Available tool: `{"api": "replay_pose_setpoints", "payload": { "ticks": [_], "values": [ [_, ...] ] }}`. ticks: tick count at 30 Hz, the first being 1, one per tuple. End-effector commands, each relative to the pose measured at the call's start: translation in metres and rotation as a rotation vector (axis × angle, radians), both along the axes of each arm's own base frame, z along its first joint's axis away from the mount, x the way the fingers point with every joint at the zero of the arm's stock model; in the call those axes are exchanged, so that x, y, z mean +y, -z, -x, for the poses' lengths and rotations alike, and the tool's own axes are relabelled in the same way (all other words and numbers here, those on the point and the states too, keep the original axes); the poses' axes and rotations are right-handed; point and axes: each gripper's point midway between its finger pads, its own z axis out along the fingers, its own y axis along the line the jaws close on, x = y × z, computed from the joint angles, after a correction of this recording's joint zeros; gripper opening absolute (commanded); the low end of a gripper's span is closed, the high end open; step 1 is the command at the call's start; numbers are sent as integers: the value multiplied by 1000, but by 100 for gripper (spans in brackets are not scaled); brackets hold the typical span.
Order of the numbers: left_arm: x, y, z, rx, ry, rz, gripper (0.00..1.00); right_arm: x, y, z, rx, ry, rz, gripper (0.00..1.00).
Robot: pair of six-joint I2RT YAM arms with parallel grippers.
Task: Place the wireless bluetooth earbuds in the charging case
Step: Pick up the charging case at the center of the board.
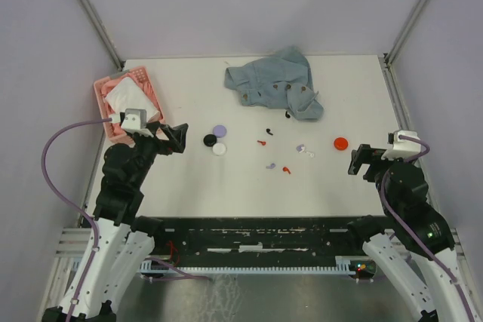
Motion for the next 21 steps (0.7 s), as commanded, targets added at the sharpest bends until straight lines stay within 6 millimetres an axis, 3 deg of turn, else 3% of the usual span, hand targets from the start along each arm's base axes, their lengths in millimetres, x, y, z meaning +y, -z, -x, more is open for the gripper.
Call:
{"api": "replay_pose_setpoints", "payload": {
  "ticks": [1, 11, 17, 21],
  "values": [
    [-4, -14, 0, -58, 22, 18, 99, 1, -20, -1, -64, 3, -35, 99],
    [-16, -22, 5, -61, 86, 30, 99, 4, -14, -3, 2, 26, -72, 99],
    [-19, -20, 6, -41, 100, 9, 99, 29, 2, -19, 99, -43, -100, 99],
    [-27, -13, 5, -7, 132, -8, 99, 40, 28, -37, 199, -32, -95, 99]
  ]
}}
